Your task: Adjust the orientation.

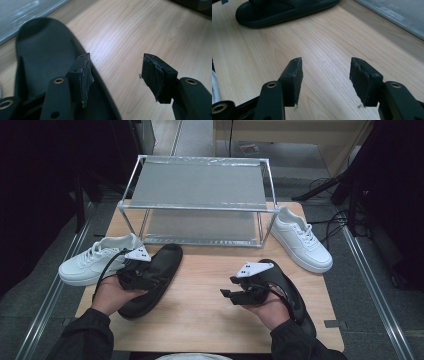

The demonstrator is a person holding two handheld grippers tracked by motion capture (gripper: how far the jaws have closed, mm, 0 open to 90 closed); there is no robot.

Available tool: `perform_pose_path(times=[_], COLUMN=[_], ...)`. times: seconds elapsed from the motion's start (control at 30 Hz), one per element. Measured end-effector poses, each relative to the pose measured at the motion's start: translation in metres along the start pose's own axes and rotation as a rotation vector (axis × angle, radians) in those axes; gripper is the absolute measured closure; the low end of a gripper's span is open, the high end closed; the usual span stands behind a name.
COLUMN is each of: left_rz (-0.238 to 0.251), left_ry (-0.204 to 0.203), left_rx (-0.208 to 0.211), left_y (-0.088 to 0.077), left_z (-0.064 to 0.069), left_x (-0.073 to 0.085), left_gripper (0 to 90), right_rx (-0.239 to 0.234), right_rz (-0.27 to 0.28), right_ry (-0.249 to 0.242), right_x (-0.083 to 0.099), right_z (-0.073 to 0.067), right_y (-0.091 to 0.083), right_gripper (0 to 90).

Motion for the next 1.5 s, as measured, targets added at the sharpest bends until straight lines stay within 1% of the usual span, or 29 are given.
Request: perform_pose_path(times=[0.07,0.1,0.13,0.17,0.2,0.3,0.33,0.37,0.43,0.47,0.57,0.63,0.67,0.7,0.73,0.77,0.8,0.87,0.9,0.93,0.97,1.0,1.03,1.13,1.17,1.3,1.4,1.5], left_rz=[-0.006,-0.011,-0.023,-0.023,-0.031,-0.046,-0.049,-0.055,-0.064,-0.071,-0.106,-0.113,-0.131,-0.140,-0.148,-0.144,-0.139,-0.135,-0.134,-0.137,-0.146,-0.143,-0.150,-0.152,-0.150,-0.134,-0.116,-0.113], left_ry=[-0.015,-0.025,-0.041,-0.041,-0.048,-0.073,-0.078,-0.075,-0.073,-0.078,-0.070,-0.084,-0.095,-0.093,-0.087,-0.087,-0.100,-0.108,-0.122,-0.129,-0.129,-0.135,-0.142,-0.140,-0.135,-0.112,-0.105,-0.090], left_rx=[-0.007,-0.009,-0.016,-0.016,-0.023,-0.020,-0.023,-0.027,-0.025,-0.018,-0.023,-0.008,0.005,0.007,0.001,0.009,0.021,0.027,0.030,0.014,0.010,0.024,0.024,0.034,0.040,0.036,0.048,0.061], left_y=[0.002,0.003,0.007,0.007,0.008,0.013,0.015,0.016,0.019,0.022,0.030,0.035,0.038,0.039,0.041,0.041,0.041,0.041,0.040,0.039,0.038,0.037,0.037,0.035,0.034,0.031,0.028,0.030], left_z=[-0.006,-0.009,-0.015,-0.015,-0.018,-0.025,-0.026,-0.027,-0.027,-0.027,-0.028,-0.028,-0.028,-0.028,-0.028,-0.028,-0.029,-0.029,-0.030,-0.031,-0.032,-0.033,-0.033,-0.030,-0.029,-0.023,-0.017,-0.011], left_x=[0.002,0.003,0.004,0.004,0.005,0.009,0.010,0.011,0.013,0.014,0.015,0.016,0.017,0.017,0.018,0.018,0.017,0.017,0.016,0.016,0.016,0.016,0.015,0.013,0.012,0.006,0.001,-0.004], left_gripper=[41.1,41.1,41.4,42.0,42.0,43.2,43.2,43.5,44.3,44.8,46.3,47.1,49.6,53.0,53.4,55.9,60.4,62.0,64.5,69.5,75.5,75.5,76.3,77.1,77.1,77.2,76.9,76.8], right_rx=[-0.014,-0.014,-0.011,-0.011,-0.011,-0.007,-0.007,-0.006,-0.007,-0.007,-0.008,-0.008,-0.007,-0.007,-0.007,-0.008,-0.007,-0.009,-0.008,-0.008,-0.007,-0.007,-0.006,-0.006,-0.006,-0.003,0.001,0.003], right_rz=[0.015,0.015,0.006,0.006,0.001,-0.007,-0.006,-0.007,-0.008,-0.009,-0.010,-0.008,-0.007,-0.004,-0.003,-0.001,0.001,0.001,0.000,-0.001,0.000,0.001,0.001,0.002,0.002,0.003,0.009,0.008], right_ry=[0.003,0.003,0.000,0.000,-0.003,-0.006,-0.006,-0.003,-0.004,-0.004,-0.003,-0.005,-0.007,-0.005,-0.005,-0.006,-0.005,-0.004,-0.004,-0.004,-0.004,-0.005,-0.006,-0.008,-0.008,-0.008,-0.009,-0.005], right_x=[-0.001,-0.001,-0.001,-0.001,-0.001,0.000,0.000,0.000,0.000,0.000,0.000,0.000,0.000,-0.001,-0.001,-0.001,-0.001,-0.001,-0.001,-0.001,-0.001,-0.001,-0.001,-0.001,-0.001,-0.001,-0.001,-0.001], right_z=[0.000,0.000,0.000,0.000,0.001,0.001,0.001,0.001,0.002,0.002,0.002,0.002,0.002,0.002,0.002,0.002,0.003,0.003,0.003,0.003,0.003,0.003,0.003,0.003,0.003,0.003,0.004,0.004], right_y=[-0.001,-0.001,0.000,0.000,0.001,0.002,0.003,0.003,0.003,0.003,0.004,0.004,0.004,0.003,0.003,0.003,0.003,0.003,0.003,0.003,0.003,0.003,0.003,0.003,0.003,0.002,0.002,0.001], right_gripper=[44.9,44.9,44.5,44.5,44.1,43.3,43.1,43.1,43.2,43.2,43.2,43.3,43.6,43.7,44.0,44.1,44.1,44.1,44.1,44.1,44.0,43.9,43.8,43.8,43.8,43.5,43.2,43.1])
Point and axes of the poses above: each handheld gripper's, and its own axes: y roughly forward along the jaws, x roughly out of its underside, z roughly to its right, the point moved 2 cm from there along y, roughly forward along the jaws
